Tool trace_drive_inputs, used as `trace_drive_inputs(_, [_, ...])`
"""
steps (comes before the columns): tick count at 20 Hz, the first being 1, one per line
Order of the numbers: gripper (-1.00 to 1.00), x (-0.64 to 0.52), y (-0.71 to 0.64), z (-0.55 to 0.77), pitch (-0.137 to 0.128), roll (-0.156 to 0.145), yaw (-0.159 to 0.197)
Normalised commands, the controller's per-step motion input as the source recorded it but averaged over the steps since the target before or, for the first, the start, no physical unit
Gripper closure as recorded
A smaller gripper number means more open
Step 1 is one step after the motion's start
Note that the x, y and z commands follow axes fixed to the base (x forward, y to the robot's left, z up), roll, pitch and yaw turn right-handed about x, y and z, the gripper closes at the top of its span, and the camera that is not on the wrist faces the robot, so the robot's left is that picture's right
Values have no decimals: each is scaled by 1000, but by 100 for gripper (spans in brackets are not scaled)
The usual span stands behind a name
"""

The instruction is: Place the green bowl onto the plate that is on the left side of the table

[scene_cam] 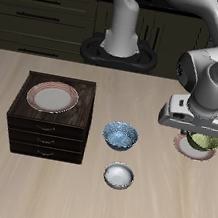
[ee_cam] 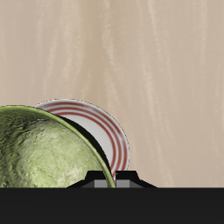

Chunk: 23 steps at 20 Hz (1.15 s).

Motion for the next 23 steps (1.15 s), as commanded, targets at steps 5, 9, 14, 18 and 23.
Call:
trace_drive_inputs(5, [100, -230, 77, -167, 34, 33, 22])
trace_drive_inputs(9, [100, -121, 100, -100, 50, 21, 23])
trace_drive_inputs(14, [-100, 77, -23, -5, -3, 1, -8])
trace_drive_inputs(18, [-100, -8, 40, 108, -31, 18, 7])
trace_drive_inputs(23, [-100, 11, 17, 109, -21, 2, -4])
